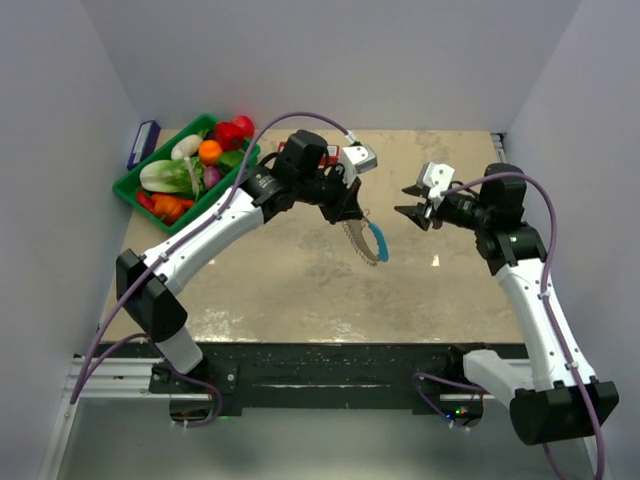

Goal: Remove the keys from the keyring

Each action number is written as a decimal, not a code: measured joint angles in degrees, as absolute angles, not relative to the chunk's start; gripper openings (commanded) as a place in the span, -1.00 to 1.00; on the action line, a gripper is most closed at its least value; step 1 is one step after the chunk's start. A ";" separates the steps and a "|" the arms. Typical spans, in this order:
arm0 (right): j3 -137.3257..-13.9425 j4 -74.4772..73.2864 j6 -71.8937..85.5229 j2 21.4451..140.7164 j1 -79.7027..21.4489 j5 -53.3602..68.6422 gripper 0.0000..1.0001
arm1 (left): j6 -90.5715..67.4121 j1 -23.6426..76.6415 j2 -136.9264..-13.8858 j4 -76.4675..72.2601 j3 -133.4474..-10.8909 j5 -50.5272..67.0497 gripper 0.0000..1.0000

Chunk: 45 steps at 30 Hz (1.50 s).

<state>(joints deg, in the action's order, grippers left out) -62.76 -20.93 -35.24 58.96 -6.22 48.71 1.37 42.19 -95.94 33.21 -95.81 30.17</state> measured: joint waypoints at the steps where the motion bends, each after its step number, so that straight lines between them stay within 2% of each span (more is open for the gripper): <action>1: -62.33 -21.85 -36.99 58.96 -6.90 48.80 -0.11 | 1.39 42.19 -95.94 33.74 -95.68 30.00 -1.00; 13: -58.96 -22.04 -41.65 64.58 -9.98 53.80 -0.07 | 2.66 42.19 -95.39 34.04 -95.66 31.42 -1.00; 25: -54.65 -16.71 -33.41 64.01 -11.40 62.22 -0.03 | 2.63 42.19 -93.95 33.98 -95.68 32.25 -1.00; 38: -52.10 -7.57 -25.67 62.65 -16.21 60.36 0.01 | 2.61 42.13 -93.95 33.98 -95.68 32.67 -1.00; 45: -52.12 -8.43 -26.44 62.67 -16.38 57.30 -0.09 | 2.63 42.15 -93.95 33.93 -95.68 32.82 -1.00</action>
